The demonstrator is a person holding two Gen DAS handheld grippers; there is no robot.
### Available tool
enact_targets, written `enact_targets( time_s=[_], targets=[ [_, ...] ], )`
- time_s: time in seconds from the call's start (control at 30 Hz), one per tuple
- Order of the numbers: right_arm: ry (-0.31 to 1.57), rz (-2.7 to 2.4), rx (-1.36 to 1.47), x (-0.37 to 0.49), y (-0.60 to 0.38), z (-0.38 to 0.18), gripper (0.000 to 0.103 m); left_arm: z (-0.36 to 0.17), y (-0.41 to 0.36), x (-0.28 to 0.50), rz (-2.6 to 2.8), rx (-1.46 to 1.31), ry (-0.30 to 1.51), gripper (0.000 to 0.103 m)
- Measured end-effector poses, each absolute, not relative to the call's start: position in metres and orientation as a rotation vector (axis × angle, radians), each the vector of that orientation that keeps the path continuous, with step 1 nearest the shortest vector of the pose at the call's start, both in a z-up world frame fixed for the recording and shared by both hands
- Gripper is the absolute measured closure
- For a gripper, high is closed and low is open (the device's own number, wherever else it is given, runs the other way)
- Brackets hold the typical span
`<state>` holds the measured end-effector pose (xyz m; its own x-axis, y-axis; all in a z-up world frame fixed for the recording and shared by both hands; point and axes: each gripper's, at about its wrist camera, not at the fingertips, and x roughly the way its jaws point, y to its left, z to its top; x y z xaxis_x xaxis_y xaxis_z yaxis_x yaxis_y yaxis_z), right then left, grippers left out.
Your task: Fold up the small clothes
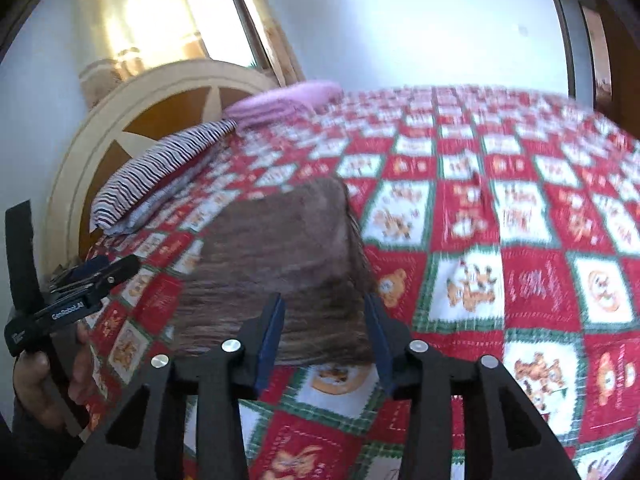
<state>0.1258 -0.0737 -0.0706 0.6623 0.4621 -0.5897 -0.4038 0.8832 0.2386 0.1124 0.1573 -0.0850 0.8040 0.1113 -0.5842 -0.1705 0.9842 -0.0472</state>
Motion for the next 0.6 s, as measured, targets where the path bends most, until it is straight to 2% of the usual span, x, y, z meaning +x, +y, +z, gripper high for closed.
enact_targets(
  time_s=[0.3,0.6],
  targets=[
    [0.602,0.470,0.073,0.099,-0.072,-0.038,0.057,-0.066,0.144,0.096,0.100,-0.096,0.566,0.000],
    [0.589,0.485,0.068,0.085,-0.067,-0.034,0.052,-0.058,0.138,0.090,0.095,-0.088,0.542,0.000]
  ],
)
